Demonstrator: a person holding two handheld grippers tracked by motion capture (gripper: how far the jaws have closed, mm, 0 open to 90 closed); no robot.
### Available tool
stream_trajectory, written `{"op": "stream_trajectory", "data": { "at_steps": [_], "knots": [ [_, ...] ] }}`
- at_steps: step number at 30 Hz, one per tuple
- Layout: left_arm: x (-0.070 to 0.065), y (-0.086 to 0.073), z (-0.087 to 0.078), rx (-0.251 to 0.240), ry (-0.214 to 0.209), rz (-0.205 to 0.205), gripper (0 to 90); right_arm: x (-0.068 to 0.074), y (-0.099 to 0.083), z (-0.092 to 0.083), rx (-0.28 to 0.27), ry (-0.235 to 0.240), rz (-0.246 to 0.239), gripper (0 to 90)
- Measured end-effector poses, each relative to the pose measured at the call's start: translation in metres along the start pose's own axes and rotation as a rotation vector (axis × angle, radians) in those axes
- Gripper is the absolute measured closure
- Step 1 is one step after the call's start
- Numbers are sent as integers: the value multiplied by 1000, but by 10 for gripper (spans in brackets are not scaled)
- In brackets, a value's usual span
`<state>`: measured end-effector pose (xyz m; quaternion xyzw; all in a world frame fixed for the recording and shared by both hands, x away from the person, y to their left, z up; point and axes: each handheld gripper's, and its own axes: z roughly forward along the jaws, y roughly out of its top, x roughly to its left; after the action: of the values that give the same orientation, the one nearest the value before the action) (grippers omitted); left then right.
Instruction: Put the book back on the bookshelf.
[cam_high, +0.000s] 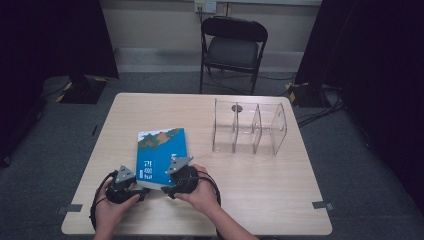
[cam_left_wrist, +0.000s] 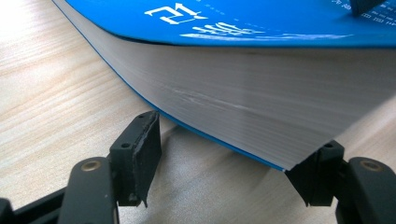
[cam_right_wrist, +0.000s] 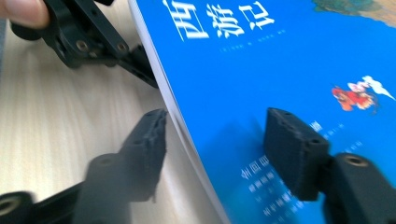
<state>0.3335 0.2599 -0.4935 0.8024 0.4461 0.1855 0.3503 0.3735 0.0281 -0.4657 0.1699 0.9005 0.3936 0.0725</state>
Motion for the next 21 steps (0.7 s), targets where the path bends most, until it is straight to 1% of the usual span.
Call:
{"op": "stream_trajectory", "data": {
  "at_steps": [1,2,3,4,6,7,8,9,10,11,12,13,14,15,16,17,18,20,21],
  "knots": [
    [0,0,0,1,-1,2,330,0,-1,0,-6,5,0,323],
    [0,0,0,1,-1,2,330,0,-1,0,-6,5,0,323],
    [1,1,0,5,-2,5,330,-1,-4,1,-4,4,-28,266],
    [1,1,0,5,-2,5,330,-1,-4,1,-4,4,-28,266],
    [0,2,-1,6,-2,-2,329,1,-5,2,-9,1,-46,244],
    [0,3,-1,5,-2,1,329,1,-6,3,-17,-11,-61,235],
    [0,3,-1,6,-2,5,329,2,-7,5,-17,-28,-83,200],
    [0,3,-1,6,-2,5,329,2,-7,5,-17,-28,-83,200],
    [0,4,-2,7,-3,4,329,3,-7,6,-14,-39,-85,190],
    [1,4,-2,10,-3,5,329,4,-8,7,-14,-56,-100,178],
    [1,4,-2,10,-5,6,329,5,-8,8,-11,-67,-98,173],
    [1,4,-2,8,-7,2,329,7,-8,10,-4,-97,-113,164],
    [1,4,-2,8,-7,0,329,7,-8,10,-4,-97,-113,164],
    [0,4,-2,5,-6,-6,328,8,-7,13,-1,-115,-126,144],
    [0,4,-2,5,-6,-6,328,8,-7,13,-1,-115,-126,144],
    [0,4,-2,5,-5,-7,328,9,-7,16,1,-140,-145,140],
    [0,4,-2,5,-5,-7,328,9,-7,16,1,-140,-145,140],
    [0,5,-2,8,-5,-7,329,10,-8,18,-12,-157,-141,136],
    [1,5,-3,10,-4,-4,329,11,-7,20,-4,-175,-158,134]
  ]
}}
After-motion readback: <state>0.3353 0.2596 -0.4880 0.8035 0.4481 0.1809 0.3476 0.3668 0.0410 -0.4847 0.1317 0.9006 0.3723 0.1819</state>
